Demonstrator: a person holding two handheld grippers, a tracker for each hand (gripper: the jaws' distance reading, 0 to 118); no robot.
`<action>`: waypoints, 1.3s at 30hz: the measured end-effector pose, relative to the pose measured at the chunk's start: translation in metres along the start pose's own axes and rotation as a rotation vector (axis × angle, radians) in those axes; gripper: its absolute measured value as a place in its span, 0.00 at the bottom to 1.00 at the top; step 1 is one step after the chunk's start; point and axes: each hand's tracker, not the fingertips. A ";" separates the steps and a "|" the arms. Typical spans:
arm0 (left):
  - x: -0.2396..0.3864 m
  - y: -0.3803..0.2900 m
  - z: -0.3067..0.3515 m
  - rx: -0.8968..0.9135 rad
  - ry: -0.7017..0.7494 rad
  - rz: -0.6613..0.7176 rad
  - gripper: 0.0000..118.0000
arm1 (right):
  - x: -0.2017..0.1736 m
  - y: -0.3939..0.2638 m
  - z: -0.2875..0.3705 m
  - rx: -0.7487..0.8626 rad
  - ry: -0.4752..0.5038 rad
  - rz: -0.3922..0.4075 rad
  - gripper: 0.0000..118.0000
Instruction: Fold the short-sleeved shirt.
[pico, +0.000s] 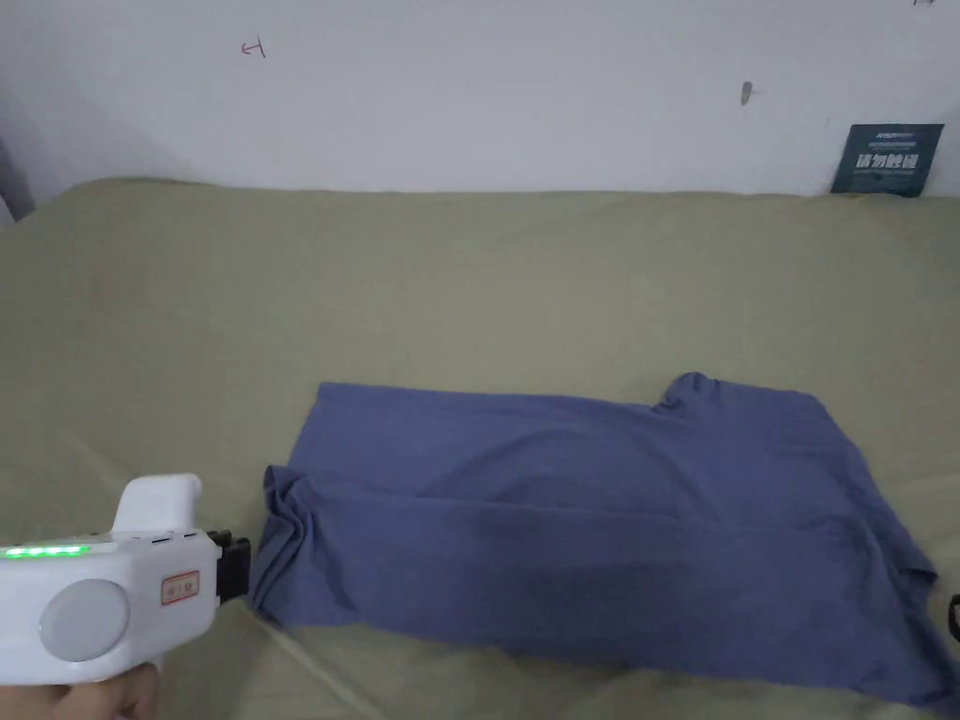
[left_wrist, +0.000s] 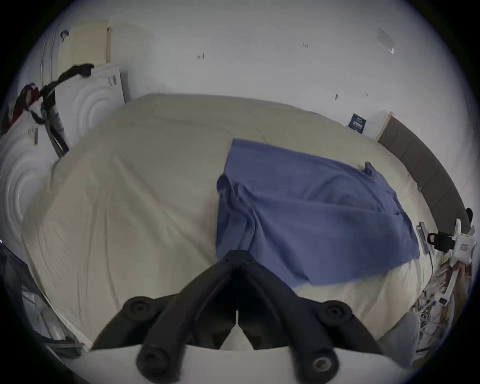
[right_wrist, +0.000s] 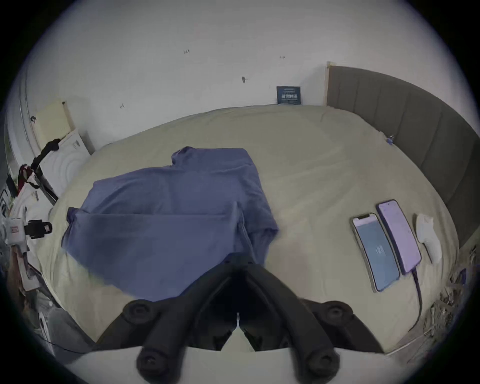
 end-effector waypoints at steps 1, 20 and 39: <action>-0.001 -0.003 -0.001 0.007 -0.012 0.002 0.00 | 0.001 -0.004 0.001 -0.011 0.008 -0.016 0.02; 0.006 0.000 -0.067 -0.090 0.056 0.042 0.08 | 0.014 -0.013 -0.027 -0.075 -0.016 0.015 0.02; 0.009 -0.002 -0.051 -0.117 0.001 0.038 0.08 | 0.007 -0.016 -0.051 -0.143 0.015 0.000 0.09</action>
